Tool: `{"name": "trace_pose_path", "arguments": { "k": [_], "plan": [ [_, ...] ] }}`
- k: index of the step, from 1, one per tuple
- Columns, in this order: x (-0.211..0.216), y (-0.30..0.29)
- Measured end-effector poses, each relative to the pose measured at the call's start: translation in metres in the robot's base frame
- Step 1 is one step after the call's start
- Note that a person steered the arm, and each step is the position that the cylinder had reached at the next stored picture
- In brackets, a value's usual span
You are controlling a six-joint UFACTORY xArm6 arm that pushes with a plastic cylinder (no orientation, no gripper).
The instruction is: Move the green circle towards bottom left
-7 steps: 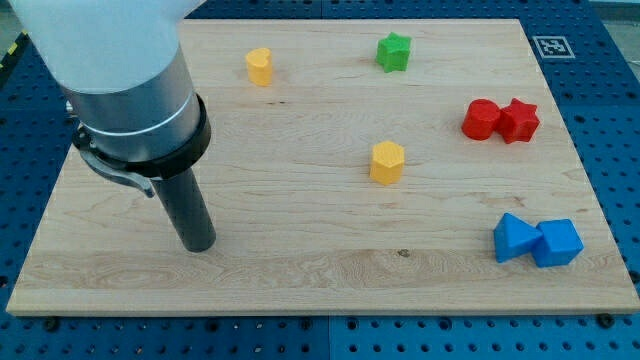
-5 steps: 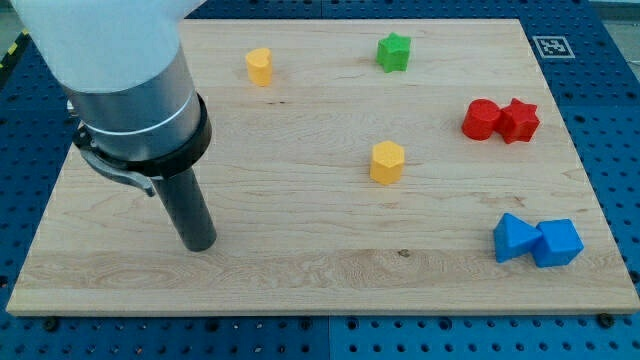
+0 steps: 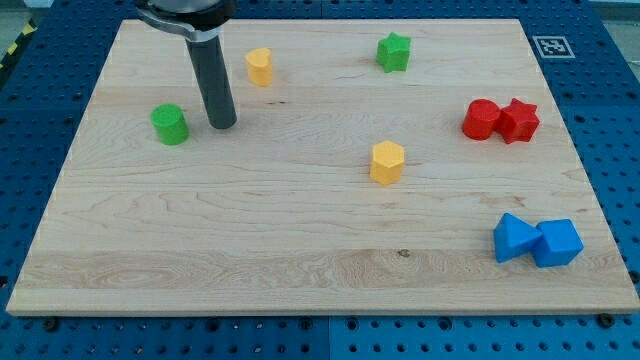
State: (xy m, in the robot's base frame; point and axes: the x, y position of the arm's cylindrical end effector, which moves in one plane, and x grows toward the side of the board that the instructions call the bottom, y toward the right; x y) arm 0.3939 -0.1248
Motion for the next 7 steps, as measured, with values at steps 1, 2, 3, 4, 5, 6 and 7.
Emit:
{"name": "trace_pose_path", "arguments": {
  "k": [1, 2, 3, 4, 5, 6, 7],
  "plan": [
    [-0.001, -0.031],
    [-0.001, -0.045],
    [-0.001, -0.049],
    [-0.004, -0.075],
    [-0.007, -0.075],
    [-0.022, -0.075],
    [-0.029, -0.088]
  ]
}}
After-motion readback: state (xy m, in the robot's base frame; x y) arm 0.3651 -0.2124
